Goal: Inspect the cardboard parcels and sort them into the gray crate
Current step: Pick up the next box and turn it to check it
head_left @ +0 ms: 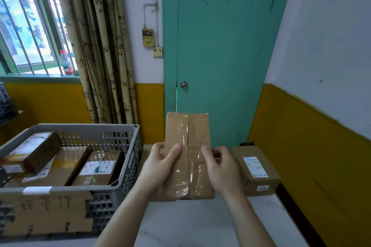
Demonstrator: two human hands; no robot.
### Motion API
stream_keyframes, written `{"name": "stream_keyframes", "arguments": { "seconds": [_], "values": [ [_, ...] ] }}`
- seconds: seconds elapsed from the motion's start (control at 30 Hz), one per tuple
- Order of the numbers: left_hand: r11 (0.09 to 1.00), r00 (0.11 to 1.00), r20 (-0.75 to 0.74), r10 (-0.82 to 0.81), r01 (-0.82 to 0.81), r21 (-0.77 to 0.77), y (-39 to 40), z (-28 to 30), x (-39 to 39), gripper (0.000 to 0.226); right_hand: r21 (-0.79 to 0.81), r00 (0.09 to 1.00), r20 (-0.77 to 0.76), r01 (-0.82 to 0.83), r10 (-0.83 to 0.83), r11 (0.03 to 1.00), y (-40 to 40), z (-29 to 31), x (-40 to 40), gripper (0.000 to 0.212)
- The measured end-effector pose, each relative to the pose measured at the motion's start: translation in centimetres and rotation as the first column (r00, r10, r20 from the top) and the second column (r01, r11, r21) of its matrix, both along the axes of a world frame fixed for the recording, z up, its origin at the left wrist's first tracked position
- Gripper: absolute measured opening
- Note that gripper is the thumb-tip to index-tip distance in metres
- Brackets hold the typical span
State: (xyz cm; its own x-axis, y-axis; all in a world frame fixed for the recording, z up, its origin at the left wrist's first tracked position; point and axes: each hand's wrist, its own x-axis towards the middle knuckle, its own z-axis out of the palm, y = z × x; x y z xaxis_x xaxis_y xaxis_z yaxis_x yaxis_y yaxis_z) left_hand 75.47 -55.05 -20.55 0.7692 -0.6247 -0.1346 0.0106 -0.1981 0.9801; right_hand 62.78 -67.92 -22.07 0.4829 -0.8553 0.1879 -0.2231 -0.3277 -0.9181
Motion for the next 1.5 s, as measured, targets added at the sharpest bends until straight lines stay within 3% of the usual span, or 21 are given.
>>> {"name": "stream_keyframes", "arguments": {
  "seconds": [0.17,0.33,0.5,0.57,0.67,0.73,0.87,1.0,1.07,1.2,1.3,1.37,1.5],
  "values": [
    [0.997,0.999,0.031,-0.039,0.040,-0.059,-0.1,-0.6,-0.2,0.060,-0.021,0.998,0.044,-0.038,0.039,0.999,0.7,-0.5,0.0,0.014],
    [0.994,1.000,0.023,-0.001,0.003,-0.105,0.2,-0.6,0.5,0.076,-0.052,0.994,0.094,-0.053,0.058,0.997,0.8,-0.3,-0.4,0.028],
    [0.991,1.000,-0.024,0.001,-0.004,-0.135,0.6,-0.8,1.1,0.080,-0.019,0.992,0.066,-0.105,0.106,0.994,0.4,0.0,-0.7,0.016],
    [0.987,0.999,-0.050,-0.009,0.001,-0.160,0.6,-0.9,1.1,0.082,0.080,0.991,0.034,-0.129,0.126,0.988,0.4,0.1,-0.7,0.033],
    [0.984,0.999,-0.046,-0.025,0.016,-0.178,0.9,-0.8,1.2,0.090,0.193,0.990,-0.008,-0.138,0.142,0.971,0.0,-0.5,-0.8,0.080],
    [0.986,1.000,-0.014,-0.021,0.018,-0.164,0.9,-0.7,1.1,0.100,0.206,0.989,0.009,-0.147,0.148,0.967,-0.2,-1.1,-0.7,0.092],
    [0.997,0.985,0.173,0.012,0.003,-0.081,0.8,-0.9,0.9,0.098,0.155,0.995,0.082,-0.065,0.053,0.986,-0.5,-1.8,-0.8,0.078],
    [1.000,0.955,0.296,-0.002,-0.001,0.010,0.5,-0.7,0.4,0.059,0.085,0.996,0.086,0.010,-0.017,0.996,-0.5,-2.1,-0.9,0.066],
    [0.998,0.964,0.265,-0.030,0.014,0.061,0.4,-0.6,0.1,0.072,0.058,0.995,0.094,0.030,-0.035,0.998,-0.3,-2.1,-0.8,0.063],
    [0.989,0.984,0.099,-0.150,0.149,0.023,0.8,-0.3,-0.5,0.123,0.007,0.996,0.085,0.039,-0.040,0.999,-0.1,-1.9,-0.7,0.050],
    [0.988,0.986,0.071,-0.150,0.152,-0.023,1.0,-0.5,-0.2,0.103,0.018,0.995,0.092,0.028,-0.030,0.999,0.0,-1.4,-0.8,0.057],
    [0.991,0.992,0.040,-0.116,0.118,-0.059,1.1,-0.7,0.3,0.091,0.020,0.994,0.109,0.025,-0.027,0.999,-0.1,-1.2,-0.9,0.050],
    [0.988,0.993,0.002,-0.115,0.115,-0.100,1.2,-0.7,0.7,0.101,0.016,0.991,0.137,0.004,-0.006,1.000,-0.5,-1.1,-1.0,0.032]
  ]
}}
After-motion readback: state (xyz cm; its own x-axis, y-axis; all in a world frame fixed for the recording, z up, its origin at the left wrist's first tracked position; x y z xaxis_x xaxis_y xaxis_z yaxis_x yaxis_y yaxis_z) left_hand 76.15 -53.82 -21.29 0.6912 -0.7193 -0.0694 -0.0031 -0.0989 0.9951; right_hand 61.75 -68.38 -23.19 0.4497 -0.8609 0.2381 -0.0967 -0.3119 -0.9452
